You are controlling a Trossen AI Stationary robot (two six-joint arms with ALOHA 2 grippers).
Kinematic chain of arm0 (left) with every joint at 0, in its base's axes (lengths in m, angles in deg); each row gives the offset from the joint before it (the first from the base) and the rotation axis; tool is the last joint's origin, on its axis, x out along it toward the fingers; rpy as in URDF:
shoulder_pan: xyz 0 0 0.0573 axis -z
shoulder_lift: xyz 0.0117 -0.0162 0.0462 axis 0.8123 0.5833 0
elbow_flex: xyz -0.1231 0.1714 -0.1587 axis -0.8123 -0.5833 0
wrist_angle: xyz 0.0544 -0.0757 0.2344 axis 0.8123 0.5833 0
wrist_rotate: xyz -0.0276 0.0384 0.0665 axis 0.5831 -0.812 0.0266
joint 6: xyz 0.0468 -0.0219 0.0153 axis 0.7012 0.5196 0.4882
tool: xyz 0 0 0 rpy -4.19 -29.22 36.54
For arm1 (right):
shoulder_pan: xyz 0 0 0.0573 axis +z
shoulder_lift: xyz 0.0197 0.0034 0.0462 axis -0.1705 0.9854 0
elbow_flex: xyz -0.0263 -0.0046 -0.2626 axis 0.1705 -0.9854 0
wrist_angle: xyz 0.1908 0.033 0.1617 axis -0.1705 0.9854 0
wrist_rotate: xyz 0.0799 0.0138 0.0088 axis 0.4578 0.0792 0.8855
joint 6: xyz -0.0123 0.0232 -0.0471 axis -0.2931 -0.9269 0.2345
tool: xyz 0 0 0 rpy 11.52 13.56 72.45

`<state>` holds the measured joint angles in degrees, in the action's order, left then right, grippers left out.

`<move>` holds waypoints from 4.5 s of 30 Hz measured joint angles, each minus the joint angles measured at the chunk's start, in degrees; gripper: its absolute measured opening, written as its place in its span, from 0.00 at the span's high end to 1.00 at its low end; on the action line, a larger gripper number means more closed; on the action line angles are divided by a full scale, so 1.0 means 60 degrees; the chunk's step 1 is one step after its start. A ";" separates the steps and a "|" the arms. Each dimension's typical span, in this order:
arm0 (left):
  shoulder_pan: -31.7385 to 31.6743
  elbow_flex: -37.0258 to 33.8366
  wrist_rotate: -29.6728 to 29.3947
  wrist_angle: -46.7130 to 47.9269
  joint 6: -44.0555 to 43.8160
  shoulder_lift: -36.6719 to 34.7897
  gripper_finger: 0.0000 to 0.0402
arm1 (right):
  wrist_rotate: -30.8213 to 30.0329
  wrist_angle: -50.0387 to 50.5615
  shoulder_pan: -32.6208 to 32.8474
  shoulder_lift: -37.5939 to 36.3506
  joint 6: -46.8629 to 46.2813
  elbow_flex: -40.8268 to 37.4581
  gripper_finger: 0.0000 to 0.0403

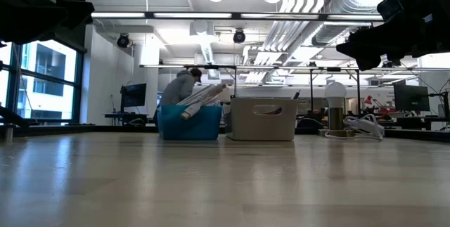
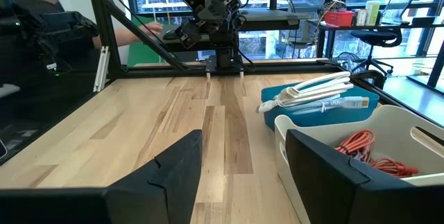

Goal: Pick & Place USB Port
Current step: Return to Home Position

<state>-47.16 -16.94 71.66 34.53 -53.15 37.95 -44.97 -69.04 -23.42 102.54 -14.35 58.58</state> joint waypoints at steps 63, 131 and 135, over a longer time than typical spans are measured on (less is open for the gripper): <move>-0.0003 0.0000 0.0000 0.0000 0.0000 0.0000 0.47 | 0.0000 0.0000 -0.0003 0.0000 -0.0003 0.0000 0.50; -0.0004 0.0000 0.0004 -0.0004 -0.0001 -0.0003 0.47 | -0.0794 0.0627 0.0101 -0.0143 0.0503 -0.0004 1.00; -0.0004 0.0000 0.0002 0.0000 0.0000 -0.0004 0.47 | -0.0815 0.1190 0.0247 -0.1001 0.0404 -0.0004 1.00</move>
<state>-47.18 -16.94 71.68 34.53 -53.15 37.93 -49.86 -61.90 -21.94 96.53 -11.92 58.56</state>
